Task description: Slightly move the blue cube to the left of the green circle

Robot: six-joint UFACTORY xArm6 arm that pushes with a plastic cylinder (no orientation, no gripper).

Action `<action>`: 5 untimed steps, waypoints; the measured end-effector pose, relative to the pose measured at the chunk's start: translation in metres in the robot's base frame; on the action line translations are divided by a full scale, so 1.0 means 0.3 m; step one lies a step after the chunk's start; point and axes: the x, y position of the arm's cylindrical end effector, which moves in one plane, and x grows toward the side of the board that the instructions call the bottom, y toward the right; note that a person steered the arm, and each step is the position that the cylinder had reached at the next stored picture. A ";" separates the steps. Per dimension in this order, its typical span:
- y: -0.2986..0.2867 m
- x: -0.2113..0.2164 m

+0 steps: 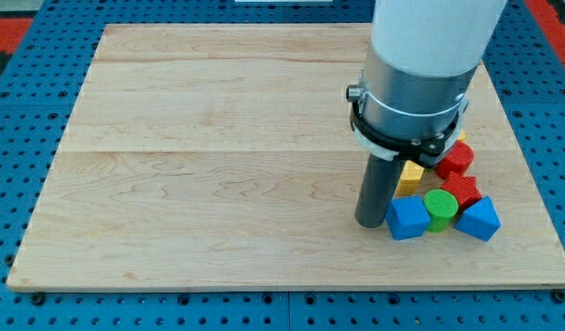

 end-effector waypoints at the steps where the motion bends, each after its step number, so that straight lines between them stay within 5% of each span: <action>1: 0.013 0.144; 2: 0.279 0.204; 3: 0.642 0.115; 5: 0.498 0.019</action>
